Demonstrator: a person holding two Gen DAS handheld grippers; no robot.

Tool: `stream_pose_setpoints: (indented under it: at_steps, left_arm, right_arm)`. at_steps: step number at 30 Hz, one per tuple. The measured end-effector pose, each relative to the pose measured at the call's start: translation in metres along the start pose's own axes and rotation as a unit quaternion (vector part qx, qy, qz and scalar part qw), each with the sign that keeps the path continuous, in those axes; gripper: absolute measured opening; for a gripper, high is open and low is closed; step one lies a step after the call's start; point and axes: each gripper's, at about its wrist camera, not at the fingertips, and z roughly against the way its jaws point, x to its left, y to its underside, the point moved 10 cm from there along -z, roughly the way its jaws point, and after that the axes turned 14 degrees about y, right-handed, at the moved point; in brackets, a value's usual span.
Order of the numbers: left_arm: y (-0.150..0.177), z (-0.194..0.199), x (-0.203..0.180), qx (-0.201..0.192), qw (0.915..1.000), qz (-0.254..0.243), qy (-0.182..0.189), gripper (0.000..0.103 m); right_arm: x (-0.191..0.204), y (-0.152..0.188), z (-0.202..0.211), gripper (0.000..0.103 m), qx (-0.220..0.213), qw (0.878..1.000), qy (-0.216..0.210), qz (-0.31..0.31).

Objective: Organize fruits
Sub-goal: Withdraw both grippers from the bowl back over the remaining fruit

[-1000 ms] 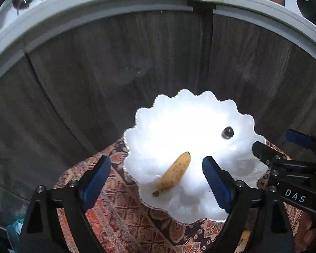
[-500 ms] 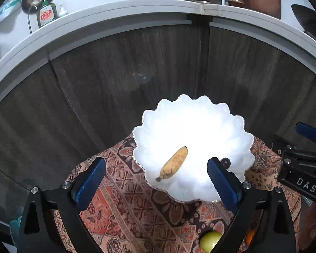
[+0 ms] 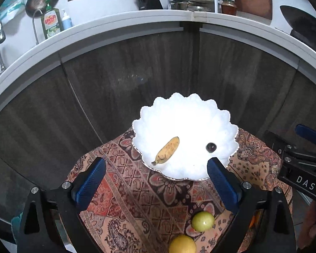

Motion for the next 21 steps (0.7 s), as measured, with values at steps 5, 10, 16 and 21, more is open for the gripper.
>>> stream_pose_setpoints:
  at_steps: [5, 10, 16, 21]
  left_arm:
    - [0.007, 0.013, -0.006, -0.004, 1.0000, -0.007, -0.006, 0.098]
    - [0.024, 0.020, -0.012, 0.005, 1.0000, -0.006, -0.005, 0.098]
    - [0.044, 0.027, -0.021, 0.010, 0.9999, -0.006, 0.003, 0.098]
    - [0.061, 0.032, -0.031, 0.016, 0.9998, -0.005, 0.013, 0.098]
  right_arm:
    - [-0.008, 0.011, 0.013, 0.086, 0.001, 1.000, 0.005, -0.001]
    - [-0.014, 0.022, 0.021, 0.086, 0.002, 1.000, 0.006, 0.001]
    - [-0.017, 0.040, 0.032, 0.086, -0.001, 1.000, 0.006, 0.006]
    - [-0.022, 0.058, 0.038, 0.086, 0.006, 1.000, 0.008, 0.008]
